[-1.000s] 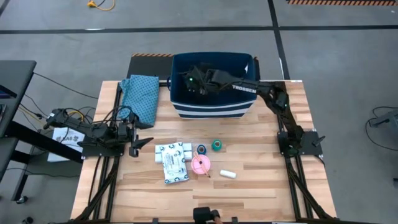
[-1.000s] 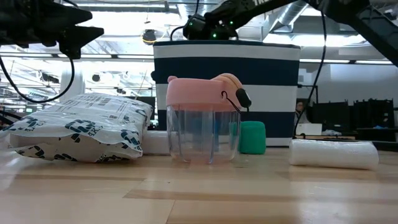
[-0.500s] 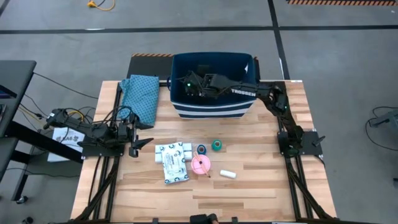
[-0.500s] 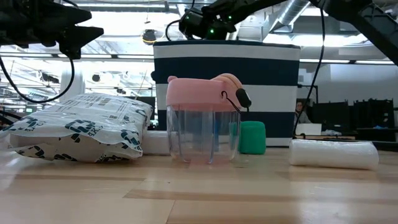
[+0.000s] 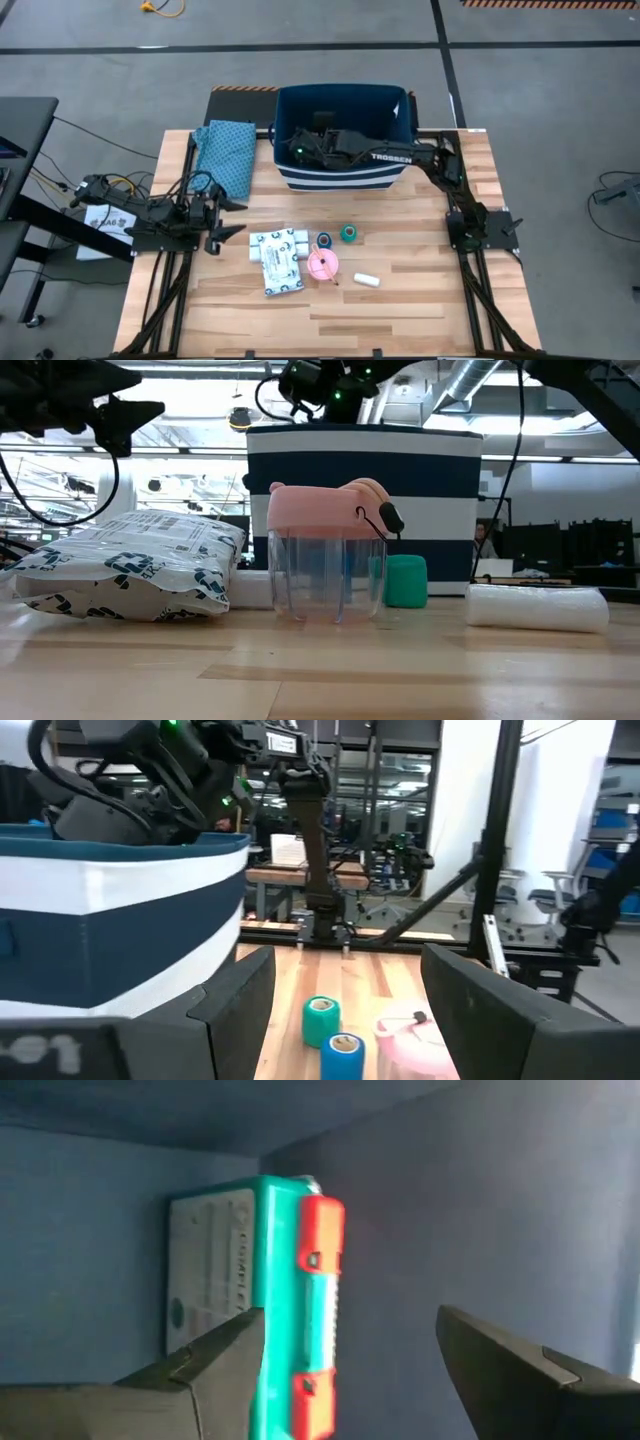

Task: Pick & place medical supplies in basket/bin
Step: Put the green bandage into the blue bin

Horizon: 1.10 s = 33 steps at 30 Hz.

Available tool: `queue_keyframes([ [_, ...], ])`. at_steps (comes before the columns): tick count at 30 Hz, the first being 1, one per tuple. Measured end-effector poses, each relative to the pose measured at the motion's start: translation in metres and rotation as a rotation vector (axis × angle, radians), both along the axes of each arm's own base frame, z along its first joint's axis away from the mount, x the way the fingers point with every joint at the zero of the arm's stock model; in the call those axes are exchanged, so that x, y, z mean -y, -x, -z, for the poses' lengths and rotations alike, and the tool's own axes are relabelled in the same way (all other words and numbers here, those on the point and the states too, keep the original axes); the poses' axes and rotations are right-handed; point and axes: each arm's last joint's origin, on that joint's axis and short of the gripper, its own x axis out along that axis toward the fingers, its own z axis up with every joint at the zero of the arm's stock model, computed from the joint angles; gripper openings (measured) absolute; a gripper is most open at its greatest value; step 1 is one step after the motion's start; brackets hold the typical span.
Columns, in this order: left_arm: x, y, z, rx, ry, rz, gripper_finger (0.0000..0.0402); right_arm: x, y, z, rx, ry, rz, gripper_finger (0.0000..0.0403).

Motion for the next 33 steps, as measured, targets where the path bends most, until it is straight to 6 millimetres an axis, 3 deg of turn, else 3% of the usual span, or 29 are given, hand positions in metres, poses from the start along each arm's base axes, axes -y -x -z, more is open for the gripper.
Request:
queue_keyframes([
  [8,0.001,0.000,0.000,0.001,-0.004,0.020,0.0241,-0.007,0.001,-0.042,0.048,0.060,0.015,0.0286],
  [16,0.001,0.000,0.000,0.002,0.015,0.023,0.0241,-0.007,0.012,-0.111,0.296,0.162,0.086,0.0286],
  [21,0.000,0.000,-0.001,0.009,0.060,0.029,0.0241,-0.015,0.052,-0.165,0.563,0.049,0.129,0.0286],
  [26,0.000,0.000,-0.001,0.009,0.070,0.030,0.0241,-0.027,0.100,-0.211,0.840,-0.248,0.100,0.0286],
  [30,0.000,0.000,-0.001,0.010,0.072,0.030,0.0241,-0.044,0.134,-0.228,0.826,-0.446,-0.003,0.0286],
  [33,0.000,0.000,-0.001,0.010,0.085,0.034,0.0241,-0.061,0.152,-0.226,0.728,-0.521,0.010,0.0286],
])
